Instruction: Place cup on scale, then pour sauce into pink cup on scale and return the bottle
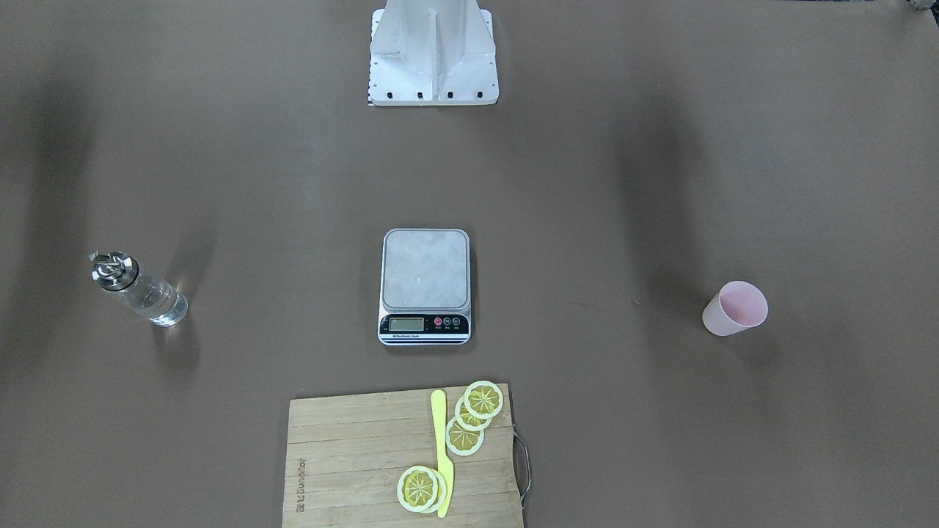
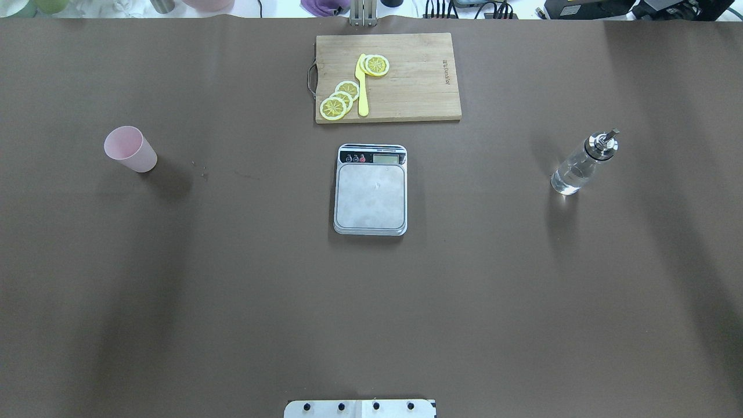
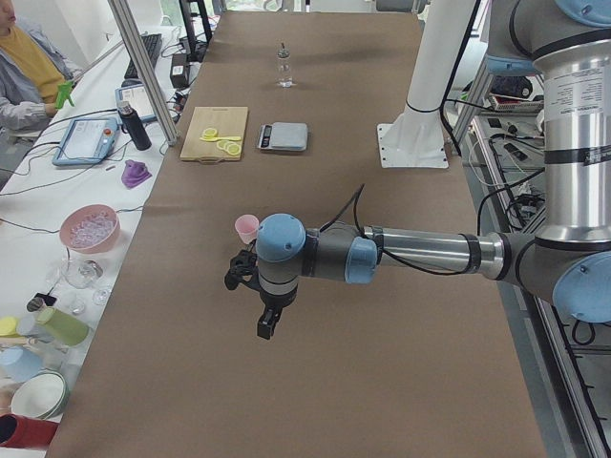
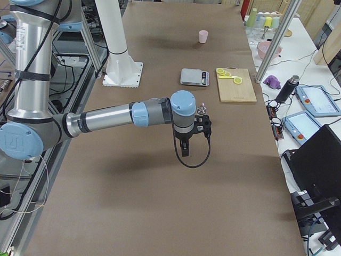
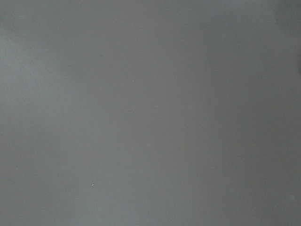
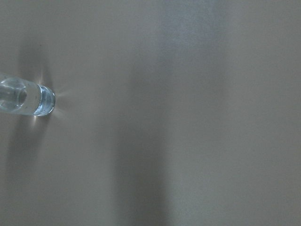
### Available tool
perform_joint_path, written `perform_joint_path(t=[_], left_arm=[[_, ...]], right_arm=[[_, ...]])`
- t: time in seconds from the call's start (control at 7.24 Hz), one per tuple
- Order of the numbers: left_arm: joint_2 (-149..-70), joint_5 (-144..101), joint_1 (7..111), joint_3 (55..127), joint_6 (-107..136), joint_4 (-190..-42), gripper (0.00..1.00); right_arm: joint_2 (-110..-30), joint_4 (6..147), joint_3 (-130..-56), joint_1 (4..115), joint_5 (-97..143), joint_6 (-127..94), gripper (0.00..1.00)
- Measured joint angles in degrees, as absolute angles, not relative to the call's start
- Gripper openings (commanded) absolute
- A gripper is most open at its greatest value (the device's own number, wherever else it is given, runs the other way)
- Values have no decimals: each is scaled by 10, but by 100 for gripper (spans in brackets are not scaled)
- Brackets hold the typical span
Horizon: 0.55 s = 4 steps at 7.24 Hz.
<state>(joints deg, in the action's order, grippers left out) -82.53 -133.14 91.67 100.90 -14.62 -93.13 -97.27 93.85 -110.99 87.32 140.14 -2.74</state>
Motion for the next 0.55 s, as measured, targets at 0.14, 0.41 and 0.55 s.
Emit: perform_joint_path(t=[0.14,0.41,0.55], left_arm=[[-825,-1332,917,1009,-146,-931,99],[-825,-1332,917,1008,-145,-932,99],[-826,-1332,916,1009,-141,-932,98]], right_arm=[[-968,938,-1110,873,1409,-28,100],[-957,938,-1107,868,1413,-28,100],[-948,939,-1102,862,1414,-28,100]])
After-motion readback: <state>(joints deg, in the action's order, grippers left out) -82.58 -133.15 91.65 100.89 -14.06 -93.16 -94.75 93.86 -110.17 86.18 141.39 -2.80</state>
